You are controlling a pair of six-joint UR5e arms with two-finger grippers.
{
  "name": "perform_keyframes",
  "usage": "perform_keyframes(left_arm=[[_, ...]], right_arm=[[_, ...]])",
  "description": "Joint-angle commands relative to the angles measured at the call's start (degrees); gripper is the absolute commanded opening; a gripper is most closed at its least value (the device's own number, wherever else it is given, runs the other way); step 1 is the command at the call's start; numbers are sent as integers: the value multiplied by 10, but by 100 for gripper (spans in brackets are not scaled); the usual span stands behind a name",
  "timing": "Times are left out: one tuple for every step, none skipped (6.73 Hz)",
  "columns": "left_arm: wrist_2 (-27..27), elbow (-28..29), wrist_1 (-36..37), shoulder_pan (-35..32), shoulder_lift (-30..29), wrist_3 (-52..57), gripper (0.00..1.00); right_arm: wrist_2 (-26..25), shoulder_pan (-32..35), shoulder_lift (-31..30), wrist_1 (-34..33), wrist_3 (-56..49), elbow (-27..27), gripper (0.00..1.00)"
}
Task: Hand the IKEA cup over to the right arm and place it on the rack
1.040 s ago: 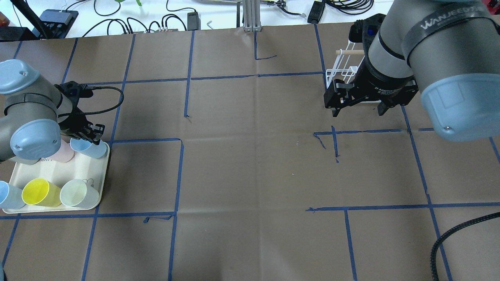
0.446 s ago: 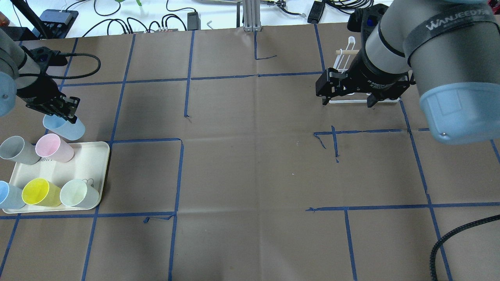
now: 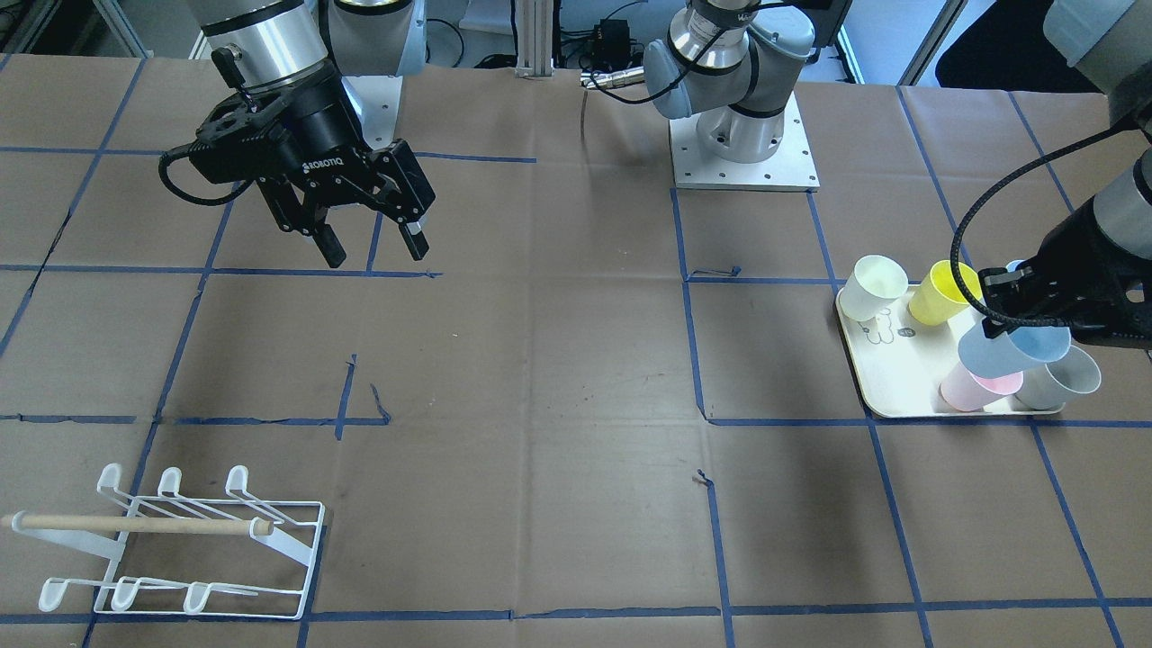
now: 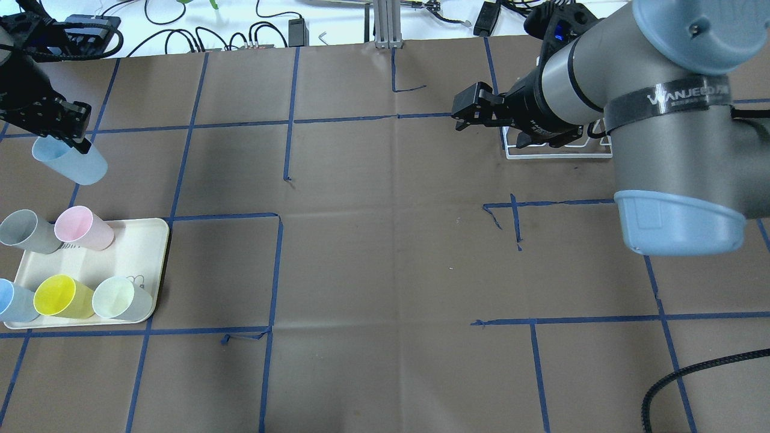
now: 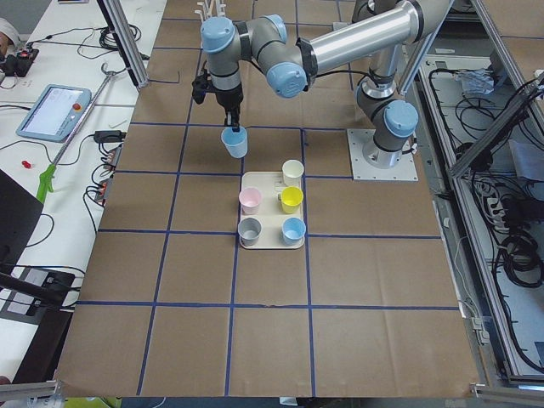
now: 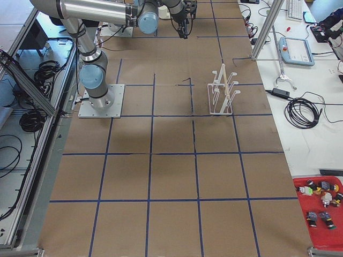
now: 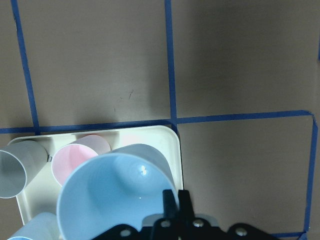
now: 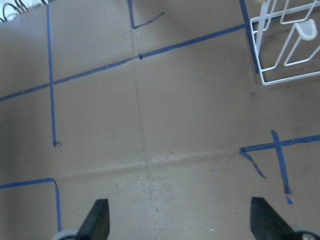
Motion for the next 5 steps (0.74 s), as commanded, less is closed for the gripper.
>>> perform_keyframes(left_arm=[[-105,-6,53,-33,0,6,0],[-172,-26,73,-36,1,21,0],[-216,-65,122,-40,11,60,0],[-267,-101,174,-40,23,79,0],[-369,-134,228,-41,32,123,0]], right_arm=[[90,1,5,-185,160,57,100],[97,1,13,-254,191,74,100],[98,1,31,-344,246,94,100],[117,2,59,-430,313,107,100],[135,0,94,-517,376,118,100]])
